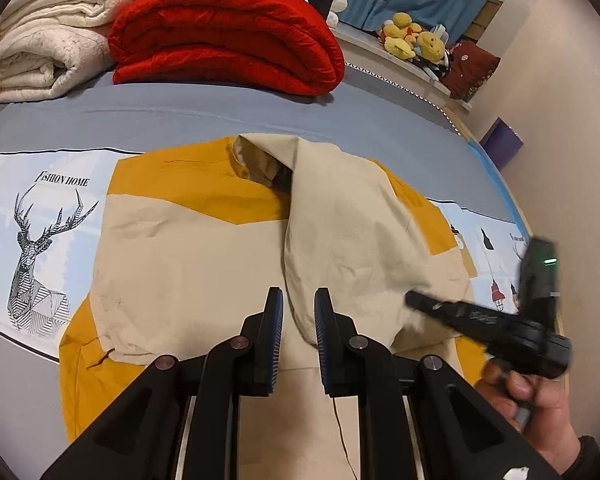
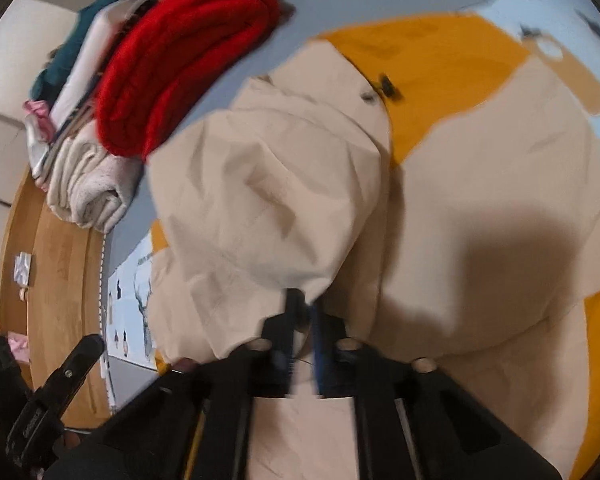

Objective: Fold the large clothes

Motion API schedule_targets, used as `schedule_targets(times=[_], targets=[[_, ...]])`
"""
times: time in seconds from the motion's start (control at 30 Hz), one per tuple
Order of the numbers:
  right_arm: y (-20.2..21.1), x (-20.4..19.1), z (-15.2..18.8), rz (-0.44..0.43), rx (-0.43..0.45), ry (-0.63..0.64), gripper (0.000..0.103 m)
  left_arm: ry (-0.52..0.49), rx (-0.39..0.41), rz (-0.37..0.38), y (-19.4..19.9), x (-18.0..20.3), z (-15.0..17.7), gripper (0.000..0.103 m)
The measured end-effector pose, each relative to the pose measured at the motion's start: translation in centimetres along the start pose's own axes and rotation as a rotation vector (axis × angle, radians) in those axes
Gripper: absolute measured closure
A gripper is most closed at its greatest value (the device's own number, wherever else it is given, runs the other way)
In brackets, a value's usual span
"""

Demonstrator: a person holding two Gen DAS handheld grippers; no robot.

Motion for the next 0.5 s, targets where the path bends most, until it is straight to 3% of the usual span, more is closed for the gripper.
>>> schedule_targets(times=[0.07, 0.13, 0.17, 0.27, 0.4, 0.5], targets=[[1.7, -2.6, 0.3, -0.062, 0.031, 0.113, 0.102, -0.004, -0.001, 0.003, -0.3, 0.0, 0.1, 0.089], [2.6, -5.5, 1.4, -0.13, 0.001, 0.265, 0.102, -0.003, -0.009, 0.009, -0.6, -0.1, 0.3, 0.089], [2.6, -6.7, 2.2, -0.111, -0.032, 0.372, 0.102, -0.001, -0.018, 0.008, -0.8, -0.2, 0.4, 0.088], [0.7, -7.5, 5.1, 0.094, -0.151, 0.65, 0.102, 0.001, -0.029, 0.016, -1.5, -0.3, 0.6, 0.083], [-2.1, -4.8, 5.9, 0.208, -0.243, 0.604, 0.102, -0.008, -0.062, 0.018, -3.4, 0.2, 1.2, 0.073], [-3.2, -4.1, 5.7, 0.203, -0.263, 0.525, 0.101, -0.005, -0.082, 0.009, -4.8, 0.6, 1.6, 0.055]])
Point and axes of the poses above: each gripper's, at about its wrist camera, not at the fingertips, and y roughly against the way its jaws point, x to its right, z to its underside, the point moved 3 cm from there along -y, roughly the way its jaws point, and after that the axes turned 9 degrees about -y, right-handed, at the moved point
